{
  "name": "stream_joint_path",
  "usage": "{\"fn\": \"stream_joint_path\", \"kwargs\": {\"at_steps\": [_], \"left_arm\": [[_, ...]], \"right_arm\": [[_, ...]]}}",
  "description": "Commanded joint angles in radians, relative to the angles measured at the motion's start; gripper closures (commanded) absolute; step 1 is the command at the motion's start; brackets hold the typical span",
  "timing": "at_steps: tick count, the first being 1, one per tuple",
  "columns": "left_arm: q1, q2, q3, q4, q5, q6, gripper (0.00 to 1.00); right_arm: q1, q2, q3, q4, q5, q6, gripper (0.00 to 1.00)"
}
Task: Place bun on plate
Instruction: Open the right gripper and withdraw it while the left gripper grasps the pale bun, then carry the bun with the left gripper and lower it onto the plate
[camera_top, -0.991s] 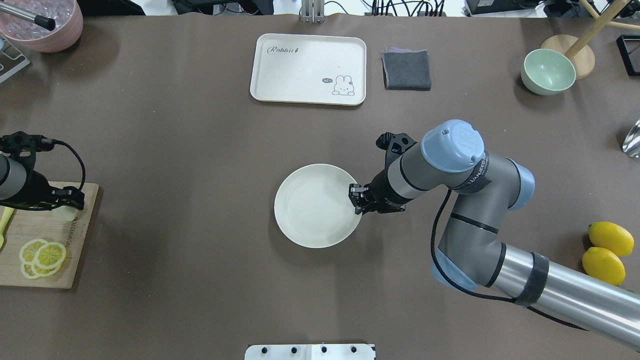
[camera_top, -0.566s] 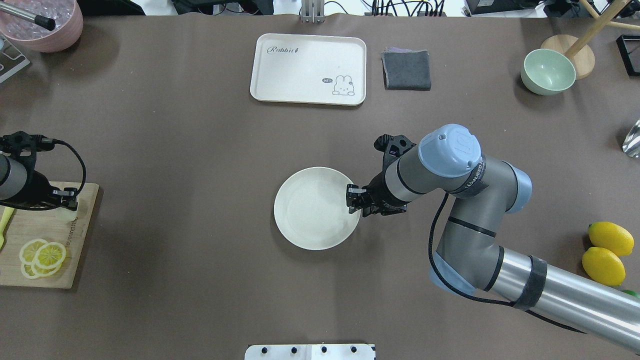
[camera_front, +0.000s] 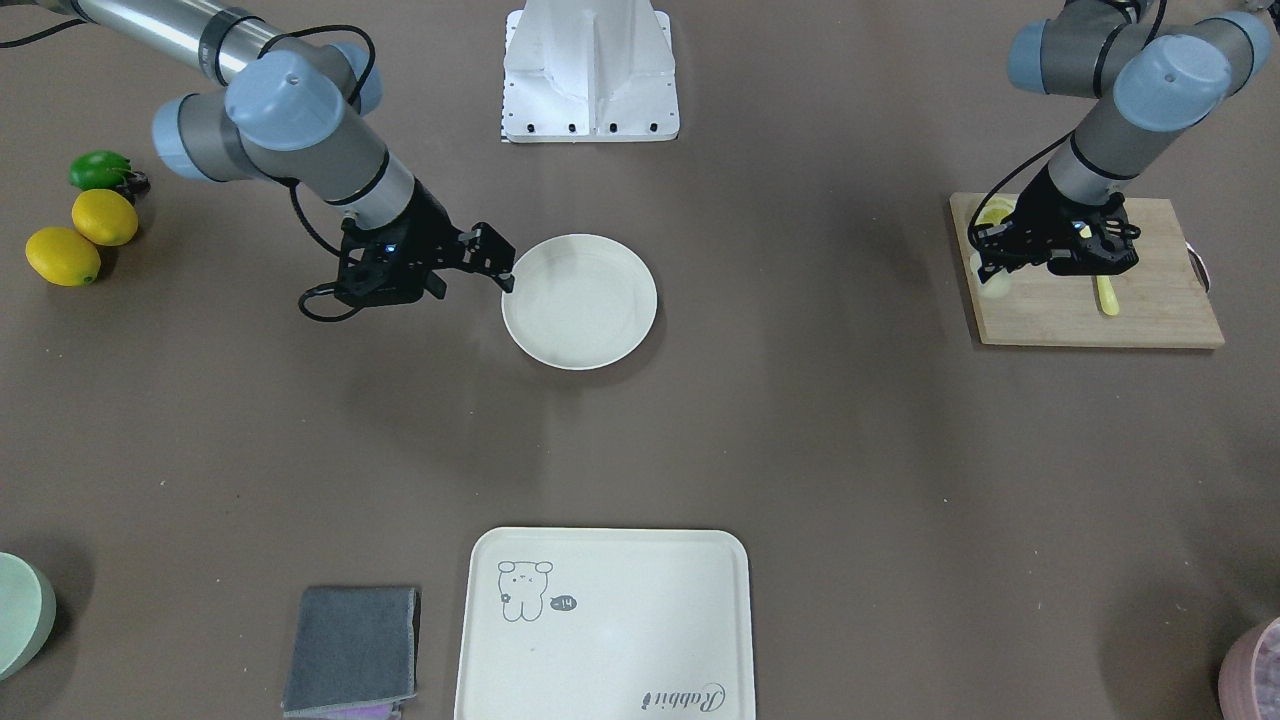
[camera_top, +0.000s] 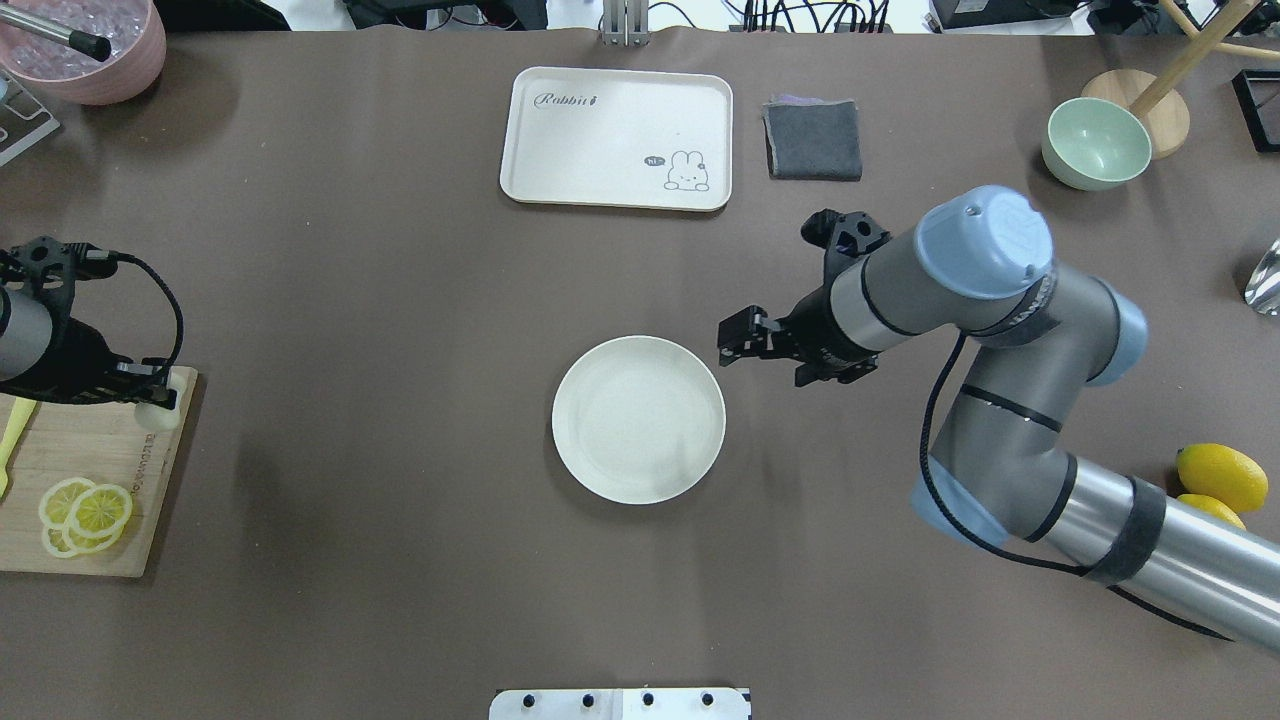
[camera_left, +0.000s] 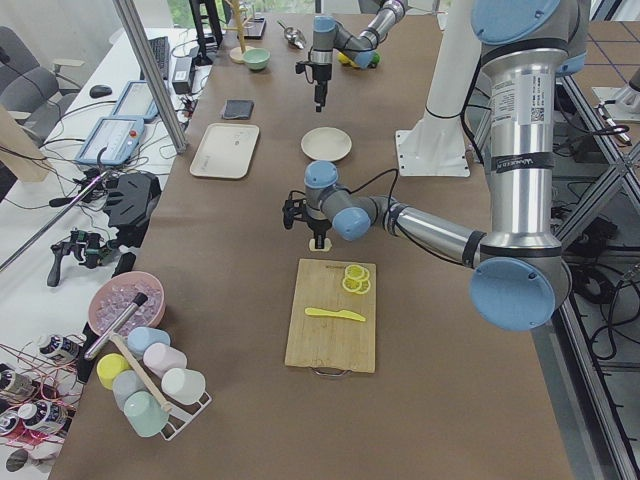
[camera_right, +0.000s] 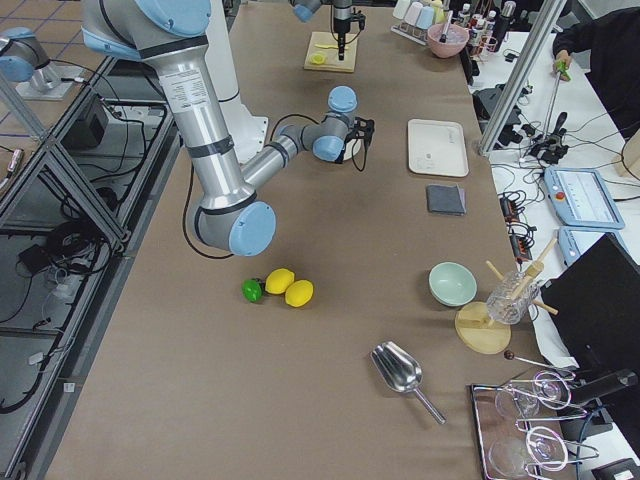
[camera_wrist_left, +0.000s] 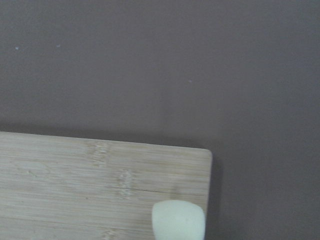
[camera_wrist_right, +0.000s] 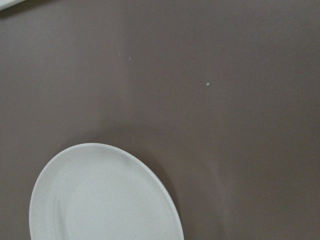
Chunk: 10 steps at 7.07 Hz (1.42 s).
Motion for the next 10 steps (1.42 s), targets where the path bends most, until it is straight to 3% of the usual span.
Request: {"fn": "stream_joint_path", "kwargs": {"at_steps": [1,3,5,7,10], "left_arm": [[-0.008,-0.183,-0.014,0.073,-0.045,-0.186,0.78],[0.118,-0.383,-0.009,0.205,-0.024,-0.392,0.78],[0.229,-0.561,0.021,0.339,0.126,-0.450,0.78],[0.304,-0.734,0.194,0.333,0.208,-0.516,0.78],[0.384,-0.813,0.344,0.229,0.292,-0.550,0.77]], "right_arm": [[0.146,-0.123,0.036,-0.003,0.107,-0.221,0.00],[0.248,-0.265,0.040,-0.003,0.155,-0.431,0.00],[0.354,-0.386,0.036,-0.003,0.218,-0.652,0.00],[0.396,-0.466,0.025,-0.003,0.227,-0.776,0.00],[0.404,-0.496,0.014,-0.003,0.223,-0.799,0.00]]}}
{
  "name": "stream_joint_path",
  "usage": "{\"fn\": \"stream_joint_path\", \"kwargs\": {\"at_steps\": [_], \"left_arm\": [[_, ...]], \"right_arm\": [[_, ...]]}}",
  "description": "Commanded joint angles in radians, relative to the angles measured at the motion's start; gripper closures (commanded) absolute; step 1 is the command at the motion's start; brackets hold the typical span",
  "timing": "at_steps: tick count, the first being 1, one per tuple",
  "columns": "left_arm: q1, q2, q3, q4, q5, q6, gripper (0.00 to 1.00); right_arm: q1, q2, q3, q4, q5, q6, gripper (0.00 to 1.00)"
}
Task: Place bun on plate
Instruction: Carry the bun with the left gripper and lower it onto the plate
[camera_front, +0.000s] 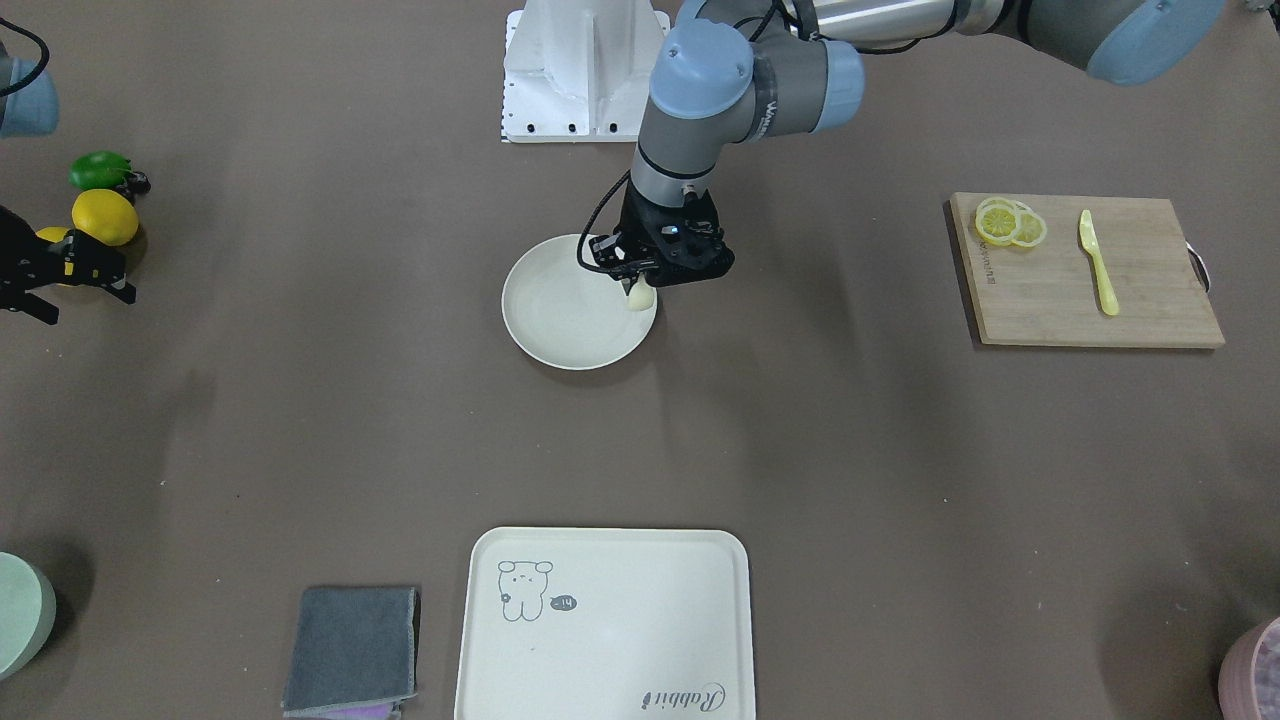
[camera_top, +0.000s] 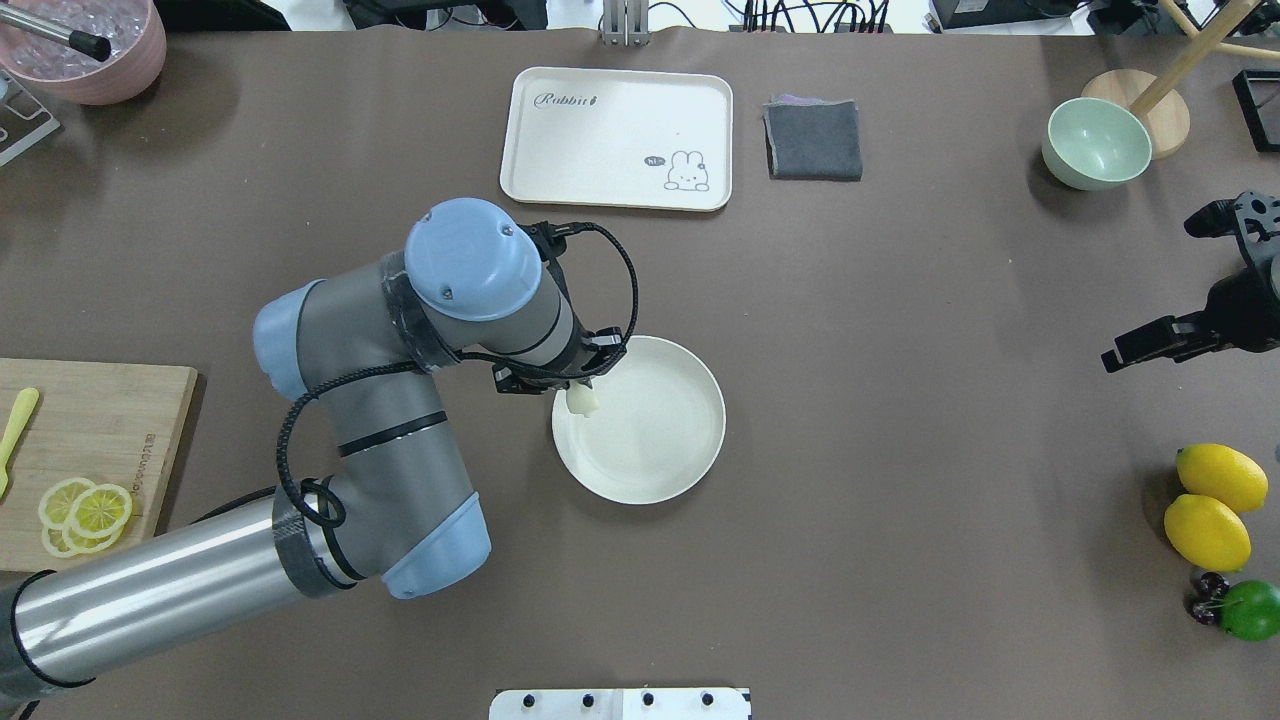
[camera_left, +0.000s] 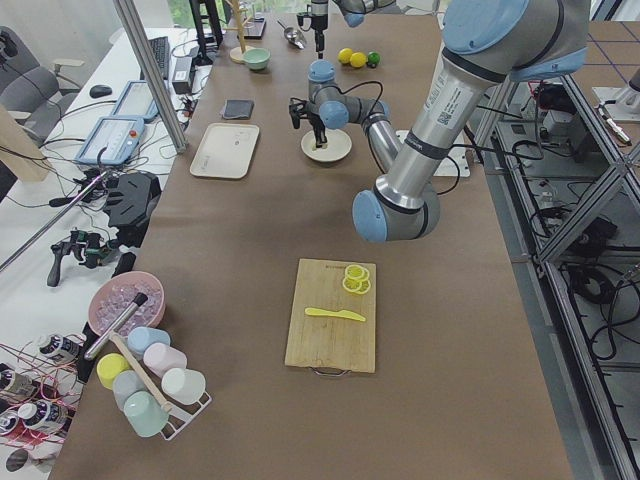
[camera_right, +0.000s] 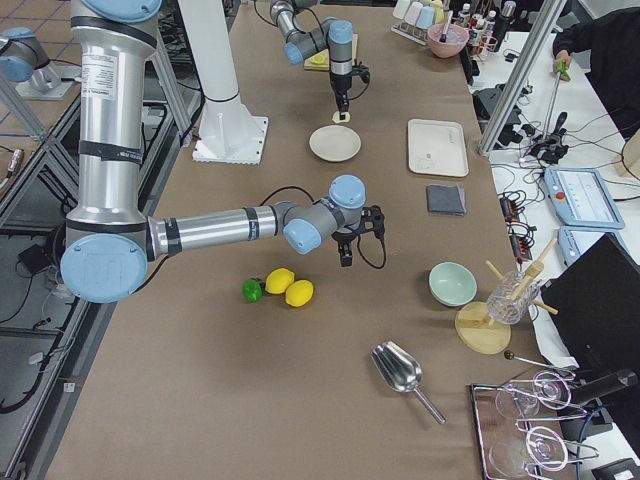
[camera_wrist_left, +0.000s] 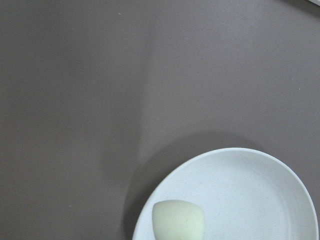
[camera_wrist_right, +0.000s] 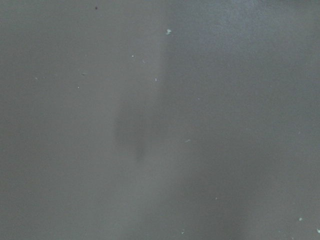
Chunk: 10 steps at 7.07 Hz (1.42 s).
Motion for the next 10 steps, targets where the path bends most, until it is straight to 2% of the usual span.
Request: {"fn": "stream_joint_path", "kwargs": {"at_steps": [1,2,5,7,8,9,10], "left_arm": [[0.048,-0.054,0.107,-0.074,0.027,-0.049,0.76],[0.071,-0.062,0.115,-0.077,0.067,-0.052,0.75],[0.089,-0.062,0.124,-0.079,0.082,-0.051,0.65],[0.094,-0.065,0.131,-0.079,0.084,-0.048,0.52],[0.094,-0.065,0.127,-0.079,0.084,-0.045,0.24],[0.094,-0.065,0.127,-0.086,0.084,-0.042,0.05],[0.085,-0.064,0.115,-0.085,0.085,-0.040,0.04]], "right_arm": [[0.002,-0.008,-0.004,0.000,-0.003,-0.005,0.00],[0.002,-0.007,-0.005,0.000,-0.004,-0.005,0.00],[0.005,-0.005,-0.007,0.002,-0.003,-0.005,0.00],[0.013,-0.002,-0.007,0.002,0.005,-0.004,0.00],[0.018,0.001,-0.007,0.002,0.006,-0.004,0.00],[0.021,0.004,-0.005,0.002,0.006,-0.002,0.00],[0.031,0.005,-0.001,0.000,0.020,-0.001,0.00]]}}
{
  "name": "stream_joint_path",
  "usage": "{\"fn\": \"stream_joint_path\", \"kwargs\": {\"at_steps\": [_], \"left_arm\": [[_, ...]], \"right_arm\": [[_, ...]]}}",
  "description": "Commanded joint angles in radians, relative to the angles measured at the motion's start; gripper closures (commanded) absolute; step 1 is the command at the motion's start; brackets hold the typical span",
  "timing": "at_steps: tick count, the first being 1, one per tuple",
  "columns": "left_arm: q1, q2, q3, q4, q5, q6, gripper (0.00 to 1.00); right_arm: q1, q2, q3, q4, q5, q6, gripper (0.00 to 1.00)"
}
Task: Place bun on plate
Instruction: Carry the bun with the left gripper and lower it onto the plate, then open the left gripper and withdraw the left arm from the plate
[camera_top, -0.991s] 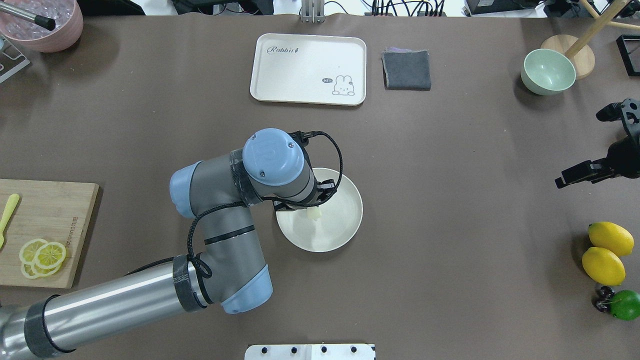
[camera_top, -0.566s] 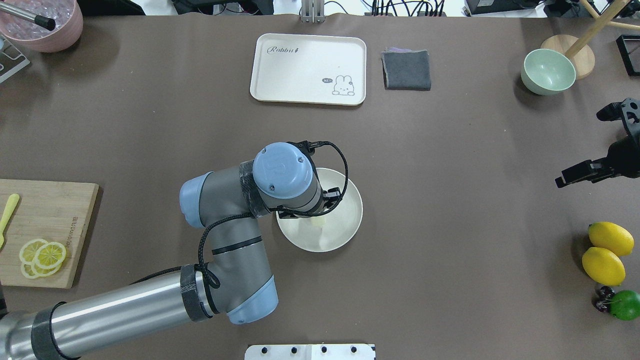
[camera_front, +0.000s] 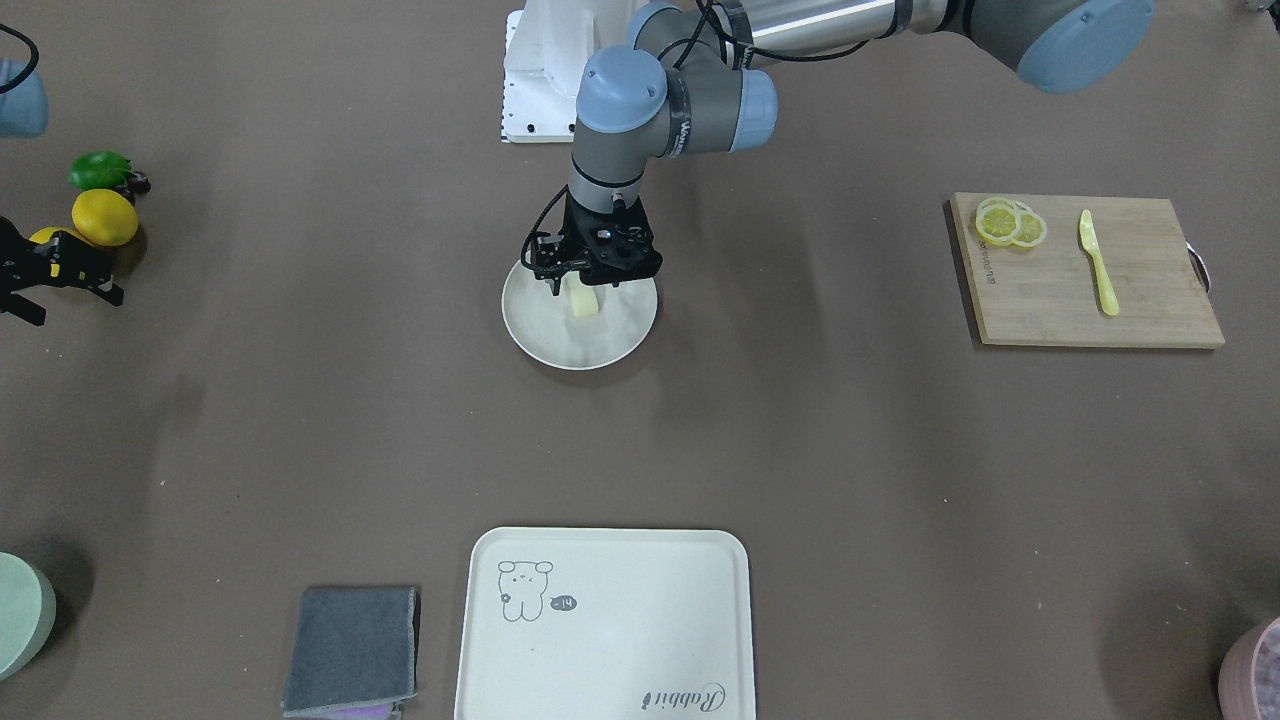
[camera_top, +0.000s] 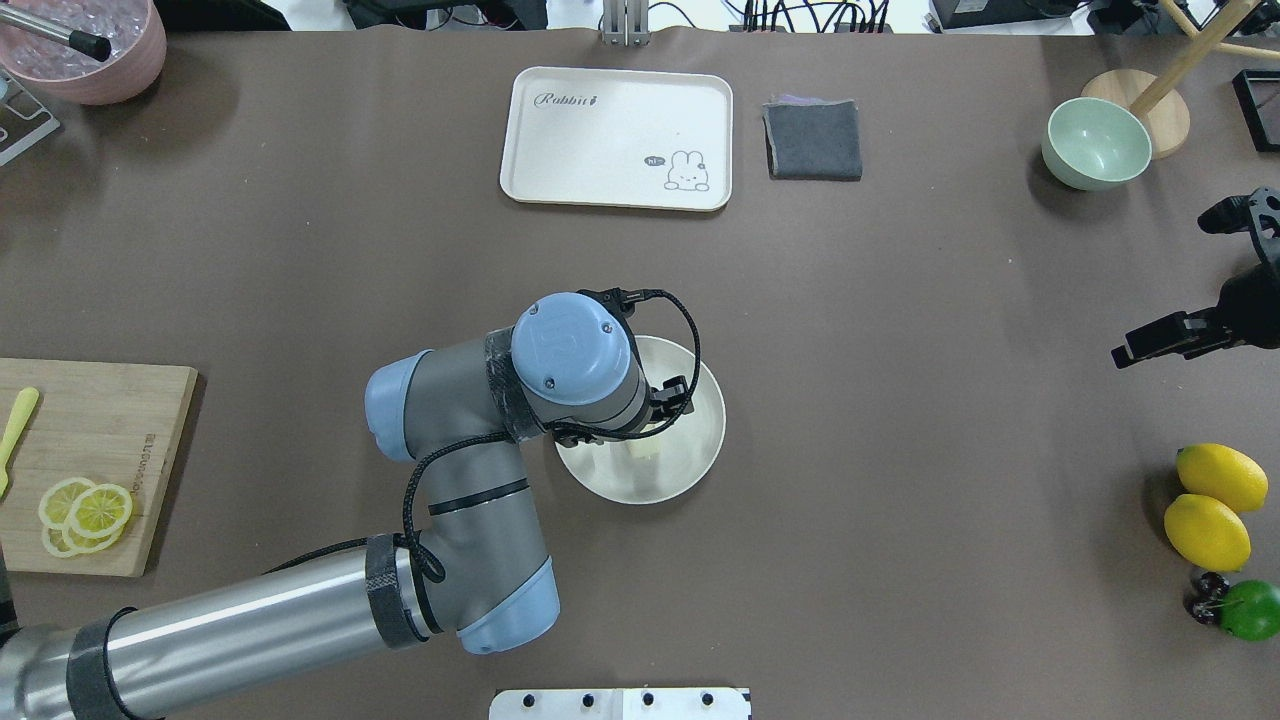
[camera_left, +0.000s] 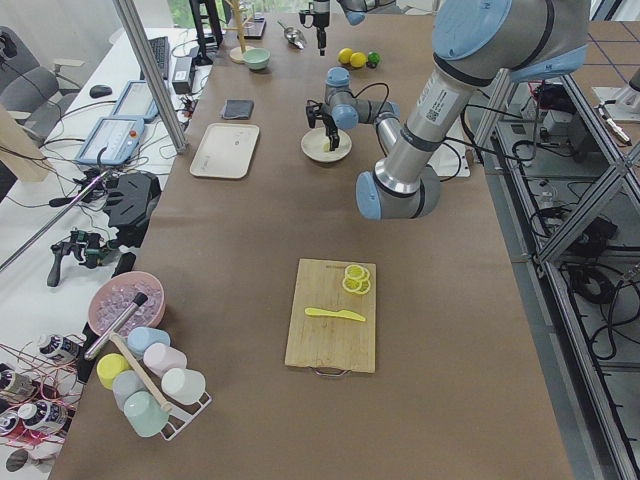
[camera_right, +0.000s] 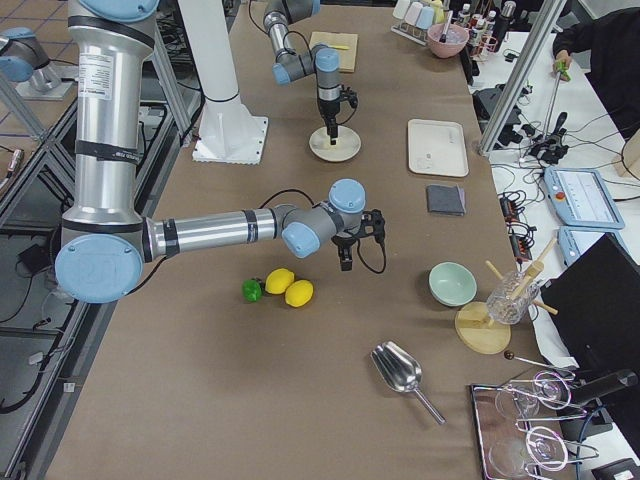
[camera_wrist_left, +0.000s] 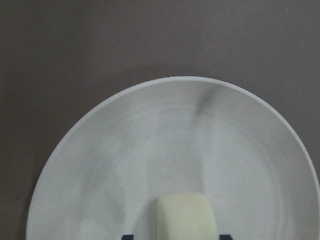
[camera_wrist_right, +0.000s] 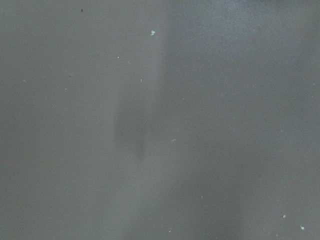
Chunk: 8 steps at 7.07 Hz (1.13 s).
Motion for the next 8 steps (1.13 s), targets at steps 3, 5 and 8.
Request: {"fn": "stream_joint_path", "kwargs": {"at_steps": [3,5,8], "left_arm": [[-0.082,0.171,-0.303,0.120,-0.007,0.127,0.03],[-0.259,0.307,-0.470,0.377,-0.028,0.405,0.03],[-0.552,0.479,-0.460,0.370,-0.277,0.859,0.03]], "right_arm": [[0.080,-0.001,0.002,-0.001,0.038,-0.006,0.00],[0.127,-0.001,0.004,-0.003,0.029,-0.029,0.00],[0.183,0.002,-0.004,-0.096,0.028,-0.173,0.00]]}}
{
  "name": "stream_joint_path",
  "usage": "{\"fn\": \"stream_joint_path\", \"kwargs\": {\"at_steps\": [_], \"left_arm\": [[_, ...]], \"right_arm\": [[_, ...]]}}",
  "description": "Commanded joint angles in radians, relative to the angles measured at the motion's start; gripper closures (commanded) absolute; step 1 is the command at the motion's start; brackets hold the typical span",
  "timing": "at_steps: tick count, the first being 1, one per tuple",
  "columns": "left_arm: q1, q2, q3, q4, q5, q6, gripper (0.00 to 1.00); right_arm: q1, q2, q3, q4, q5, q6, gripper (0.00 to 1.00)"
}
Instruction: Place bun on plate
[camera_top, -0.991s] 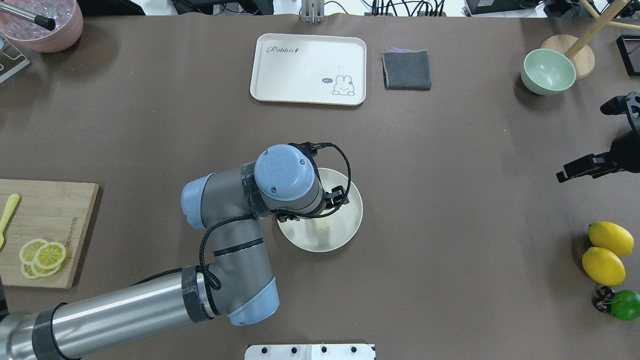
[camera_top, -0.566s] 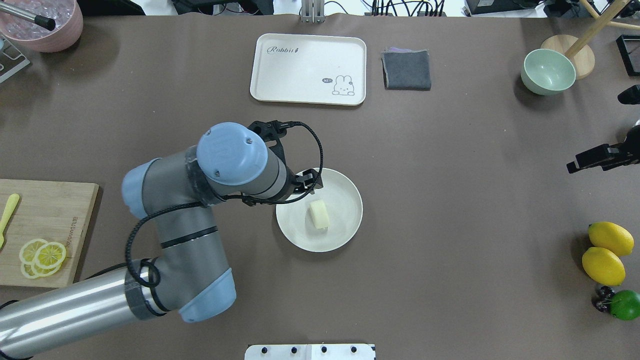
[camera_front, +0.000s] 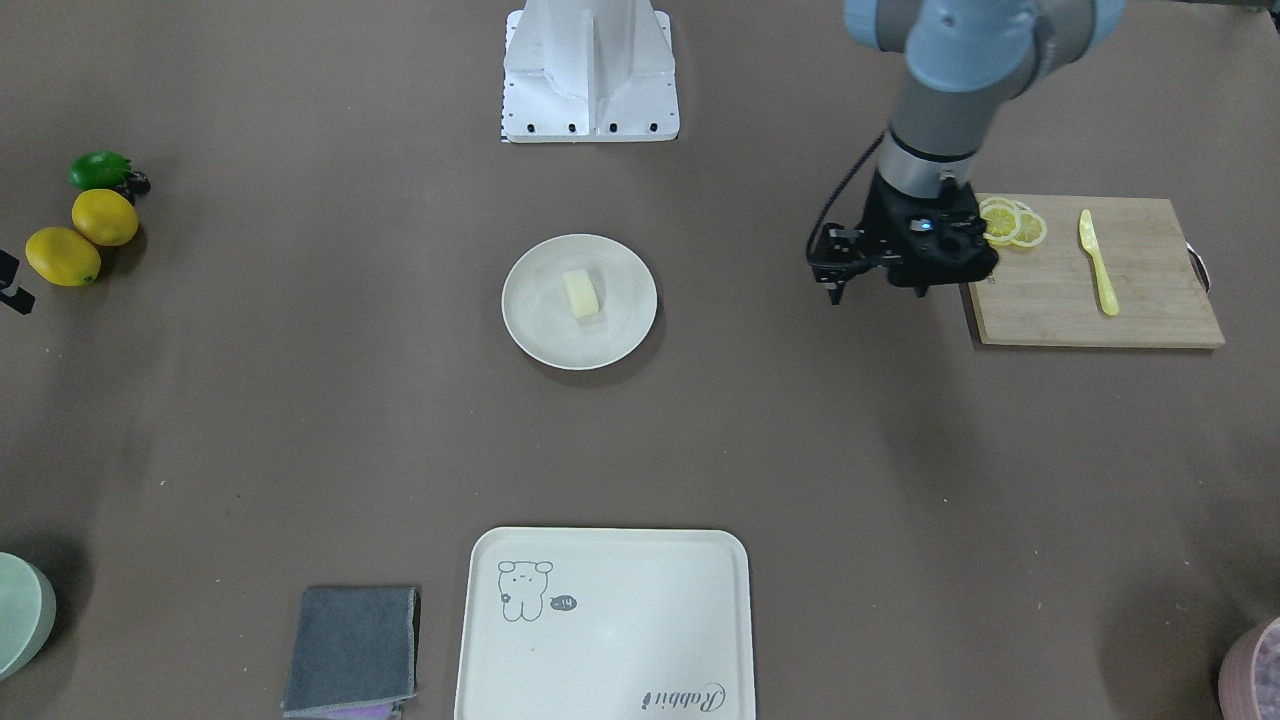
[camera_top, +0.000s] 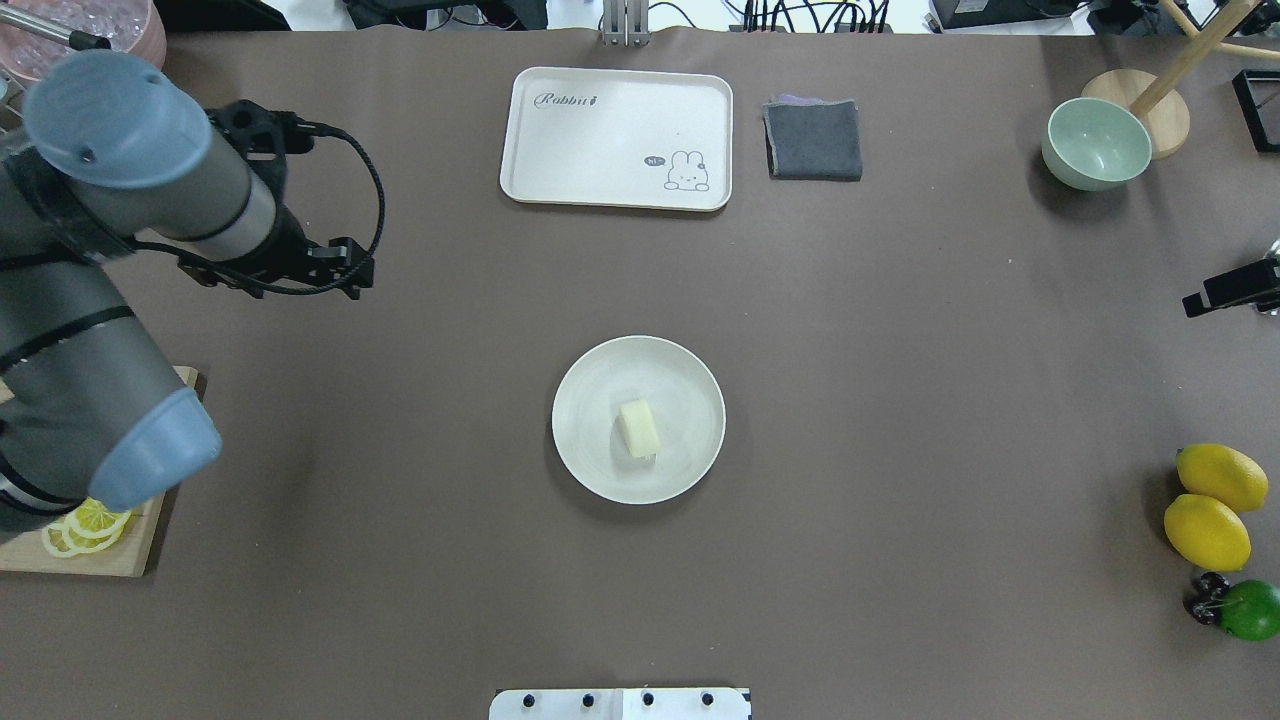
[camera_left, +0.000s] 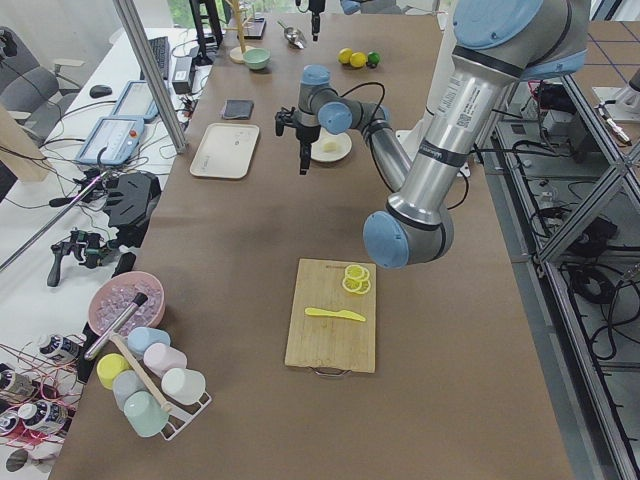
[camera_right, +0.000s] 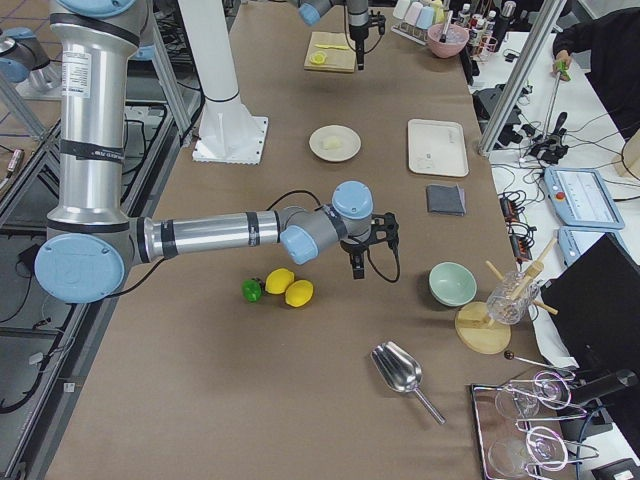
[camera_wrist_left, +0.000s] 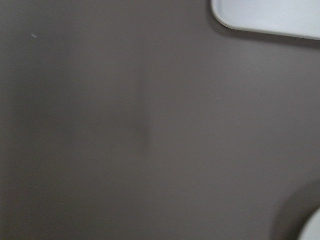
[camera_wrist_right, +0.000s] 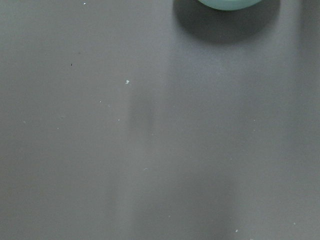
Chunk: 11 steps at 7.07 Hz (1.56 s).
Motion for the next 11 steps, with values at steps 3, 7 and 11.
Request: {"fn": "stream_joint_path", "kwargs": {"at_steps": [3,7,11], "left_arm": [[-0.471,0.311,0.076,-0.064,-0.347,0.729,0.03],[-0.577,0.444,0.136,-0.064,-0.343,0.862,0.03],[-0.577,0.433,0.124,-0.072,-0.348,0.852,0.03]], "right_arm": [[0.064,0.002,-0.004,-0.110,0.007,-0.145,0.00],[0.113,-0.001,-0.004,-0.198,0.009,-0.279,0.00],[0.114,-0.009,-0.004,-0.192,0.001,-0.277,0.00]]}}
